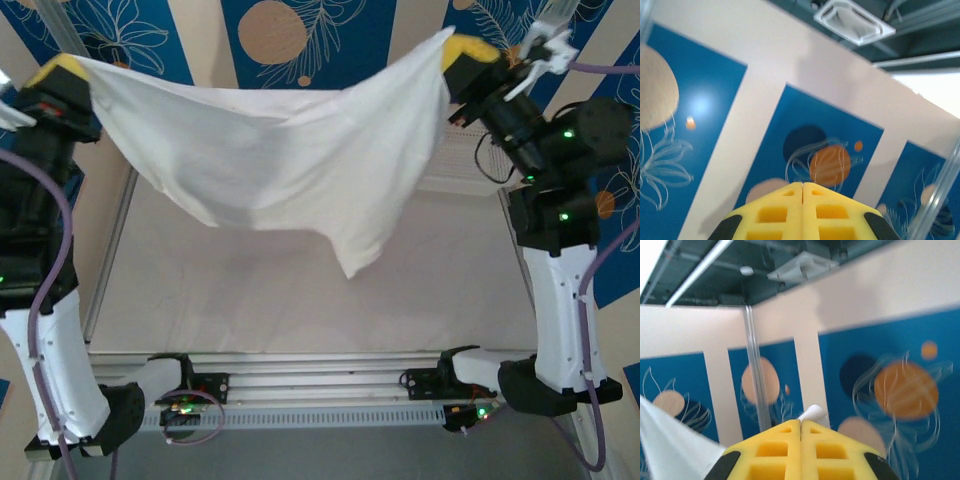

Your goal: Fold the inside-out t-shirt

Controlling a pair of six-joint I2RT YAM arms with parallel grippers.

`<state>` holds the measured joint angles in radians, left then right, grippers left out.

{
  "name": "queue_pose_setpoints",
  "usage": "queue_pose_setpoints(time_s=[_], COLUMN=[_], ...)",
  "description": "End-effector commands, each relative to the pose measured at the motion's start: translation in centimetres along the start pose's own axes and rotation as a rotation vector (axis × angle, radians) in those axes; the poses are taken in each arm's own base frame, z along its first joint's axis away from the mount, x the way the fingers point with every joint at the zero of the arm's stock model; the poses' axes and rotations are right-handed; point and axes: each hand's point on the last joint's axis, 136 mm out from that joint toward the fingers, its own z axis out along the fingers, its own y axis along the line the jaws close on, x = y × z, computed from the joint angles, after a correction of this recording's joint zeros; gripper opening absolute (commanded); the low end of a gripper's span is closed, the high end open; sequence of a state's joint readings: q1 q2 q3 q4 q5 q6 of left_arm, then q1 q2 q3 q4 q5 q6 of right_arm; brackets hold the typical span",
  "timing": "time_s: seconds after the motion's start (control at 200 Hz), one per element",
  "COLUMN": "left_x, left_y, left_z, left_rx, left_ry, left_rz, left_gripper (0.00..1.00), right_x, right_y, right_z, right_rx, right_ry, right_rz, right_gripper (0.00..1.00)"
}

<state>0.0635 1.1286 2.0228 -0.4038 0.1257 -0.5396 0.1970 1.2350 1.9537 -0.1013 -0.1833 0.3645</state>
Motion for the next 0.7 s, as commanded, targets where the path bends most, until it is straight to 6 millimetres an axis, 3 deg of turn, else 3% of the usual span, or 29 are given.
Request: queue_pose_setpoints(time_s=[0.0,0.14,0.25,0.38,0.55,0.695], left_x=[-1.7,-4.7,-6.9,-8.2,-8.1,-5.5], left_y=[2.0,2.8,2.2,2.1,3.2,3.1], left_z=[0.3,-2.0,-3.9,-5.4,-5.6,-2.3], left_rx=[-0.123,-0.244,-0.274,-0.311,-0.377,-0.298], left_ry=[-0.063,-0.151,-0.209,-0.247,-0.244,-0.141], left_rz=[0.051,0.091,0.121,0.137,0.17,0.174], left_gripper=[0.0,0.0,0.0,0.0,0.0,0.0], right_x=[-5.5,-9.0,-11.2,-13.4,-14.8,-13.9], right_y=[1.1,2.7,4.3,5.9,6.2,5.3], right_z=[-0.1,-0.7,-1.7,-3.1,-3.6,-2.1], right_rx=[0.002,-0.027,-0.06,-0.079,-0.056,-0.048], right_ry=[-0.162,-0.245,-0.301,-0.363,-0.398,-0.352], right_rz=[-0.17,-0.24,-0.289,-0.335,-0.38,-0.38], right_gripper=[0.0,0.0,0.0,0.0,0.0,0.0])
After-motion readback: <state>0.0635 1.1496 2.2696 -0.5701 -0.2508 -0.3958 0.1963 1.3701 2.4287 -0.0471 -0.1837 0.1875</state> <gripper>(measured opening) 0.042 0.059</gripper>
